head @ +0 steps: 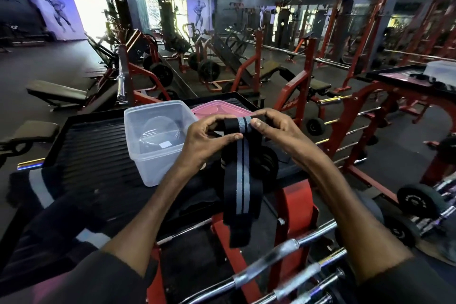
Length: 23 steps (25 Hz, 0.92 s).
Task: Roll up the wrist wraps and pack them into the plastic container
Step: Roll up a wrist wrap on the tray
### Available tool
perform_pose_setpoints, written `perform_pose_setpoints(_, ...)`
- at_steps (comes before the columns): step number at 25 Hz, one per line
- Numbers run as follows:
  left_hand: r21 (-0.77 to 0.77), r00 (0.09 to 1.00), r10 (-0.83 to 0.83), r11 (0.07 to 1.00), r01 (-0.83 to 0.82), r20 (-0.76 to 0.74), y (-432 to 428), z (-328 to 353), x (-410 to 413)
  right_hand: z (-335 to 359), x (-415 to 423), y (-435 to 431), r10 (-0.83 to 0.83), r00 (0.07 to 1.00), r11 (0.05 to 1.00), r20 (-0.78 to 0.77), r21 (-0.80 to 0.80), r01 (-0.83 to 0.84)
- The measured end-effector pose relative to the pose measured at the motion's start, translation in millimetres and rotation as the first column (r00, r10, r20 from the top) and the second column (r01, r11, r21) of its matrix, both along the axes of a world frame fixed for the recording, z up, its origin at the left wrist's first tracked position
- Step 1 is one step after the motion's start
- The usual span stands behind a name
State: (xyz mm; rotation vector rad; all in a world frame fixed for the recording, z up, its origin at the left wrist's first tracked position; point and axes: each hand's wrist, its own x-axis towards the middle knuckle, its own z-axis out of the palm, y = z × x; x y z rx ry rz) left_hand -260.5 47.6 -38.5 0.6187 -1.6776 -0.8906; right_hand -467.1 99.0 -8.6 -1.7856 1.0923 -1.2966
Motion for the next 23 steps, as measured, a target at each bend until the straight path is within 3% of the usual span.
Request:
perform_pose_setpoints(3,0.04,0.998,0.007,0.999,-0.01,0.067,-2,4,10,0,6,-6,0.001,1.0,0.994,0.031,-0.111,0.002)
perform_pose_setpoints(6,0.141,0.95,-0.062,0.99,0.019,0.307,-4,1,15,-8,8,-12,-0.014,1.0,0.988,0.025,-0.153,0.018)
perform_pose_setpoints(10,0.281,0.961,-0.153,0.956,0.085,0.23,3,-14,8,-29,-3,-9,-0.021,1.0,0.981,-0.008,-0.195,0.02)
perform_pose_setpoints(13,0.295,0.974,-0.149,0.951,0.094,0.169,10,-26,5,-38,-8,-2,-0.019,0.999,0.982,-0.027,-0.187,0.013)
perform_pose_setpoints(17,0.295,0.993,-0.094,0.953,0.069,0.07,16,-41,2,-48,-7,7,-0.045,0.999,0.999,-0.004,-0.015,0.045)
perform_pose_setpoints(21,0.27,0.998,-0.07,0.961,0.065,0.008,19,-47,3,-32,-3,13,-0.004,0.965,0.966,0.263,0.252,-0.064)
perform_pose_setpoints(23,0.212,0.999,-0.045,0.976,0.043,0.006,20,-45,3,-26,-1,11,-0.032,0.972,0.96,0.234,0.279,-0.035)
